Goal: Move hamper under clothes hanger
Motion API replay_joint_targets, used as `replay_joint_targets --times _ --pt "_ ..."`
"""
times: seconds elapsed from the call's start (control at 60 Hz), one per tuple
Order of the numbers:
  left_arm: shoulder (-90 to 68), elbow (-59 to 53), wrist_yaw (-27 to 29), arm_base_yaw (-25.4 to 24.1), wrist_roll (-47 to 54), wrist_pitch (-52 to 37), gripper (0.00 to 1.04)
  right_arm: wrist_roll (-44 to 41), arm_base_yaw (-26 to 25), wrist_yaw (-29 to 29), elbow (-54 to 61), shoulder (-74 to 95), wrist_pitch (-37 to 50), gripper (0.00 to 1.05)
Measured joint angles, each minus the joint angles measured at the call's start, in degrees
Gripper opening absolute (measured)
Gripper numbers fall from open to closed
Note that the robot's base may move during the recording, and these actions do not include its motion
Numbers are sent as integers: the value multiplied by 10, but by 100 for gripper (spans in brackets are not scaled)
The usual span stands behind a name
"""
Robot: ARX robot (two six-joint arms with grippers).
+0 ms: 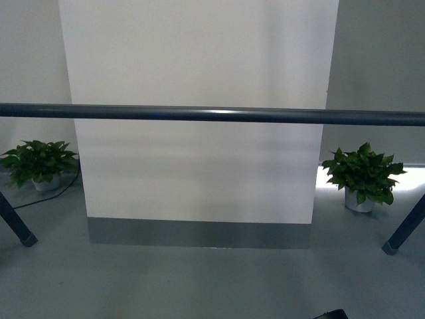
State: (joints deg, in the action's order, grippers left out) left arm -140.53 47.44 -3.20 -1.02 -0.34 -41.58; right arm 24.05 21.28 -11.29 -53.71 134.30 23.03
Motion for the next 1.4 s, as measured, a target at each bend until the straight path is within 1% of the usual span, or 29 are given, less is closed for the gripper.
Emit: replay_joint_targets --times 0.367,0.417,0.45,0.467,0.55,0.567,0.583,0.667,0.683,0.9,0.917,0.983,1.05,1.1,1.167,1.217,1.333,1.4 --pt "-12 3 -3 8 -3 -19 4 3 -3 -6 0 12 19 3" --pt "-12 4 -5 10 -5 -19 11 4 -3 -7 1 14 21 3" --pt "-14 3 -10 12 -5 -19 18 5 -3 -7 3 16 23 3" --pt "-15 3 -11 12 -6 -19 19 5 -3 -7 3 17 23 3" --pt "-16 1 -14 13 -6 -18 28 8 -2 -11 4 20 26 11" --pt "-16 -1 -14 14 -7 -18 32 9 -2 -12 4 20 26 13" --pt "-16 -1 -14 14 -7 -19 34 9 -2 -12 4 20 26 17" --pt "-16 -5 -15 15 -7 -19 43 13 -1 -12 4 20 29 26" --pt "-15 -6 -16 15 -7 -19 46 14 -1 -12 4 20 30 29" --pt "5 -19 -19 13 -7 -16 71 17 -1 -13 6 17 31 54" --pt "10 -21 -20 13 -7 -15 75 17 -1 -13 6 16 31 56" --pt "35 -25 -23 12 -7 -9 87 17 -2 -15 7 6 30 70" --pt "61 -26 -28 12 -7 -5 98 16 -4 -19 7 -6 27 80" --pt "75 -26 -29 12 -6 -1 100 15 -5 -20 6 -14 24 85" --pt "98 -25 -33 12 -7 5 98 14 -7 -22 6 -25 22 93" --pt "111 -25 -35 12 -7 10 98 13 -8 -24 6 -35 18 98" --pt "142 -23 -42 12 -8 22 98 6 -11 -28 5 -54 9 96" --pt "164 -22 -49 12 -10 34 98 0 -12 -31 3 -68 0 97"
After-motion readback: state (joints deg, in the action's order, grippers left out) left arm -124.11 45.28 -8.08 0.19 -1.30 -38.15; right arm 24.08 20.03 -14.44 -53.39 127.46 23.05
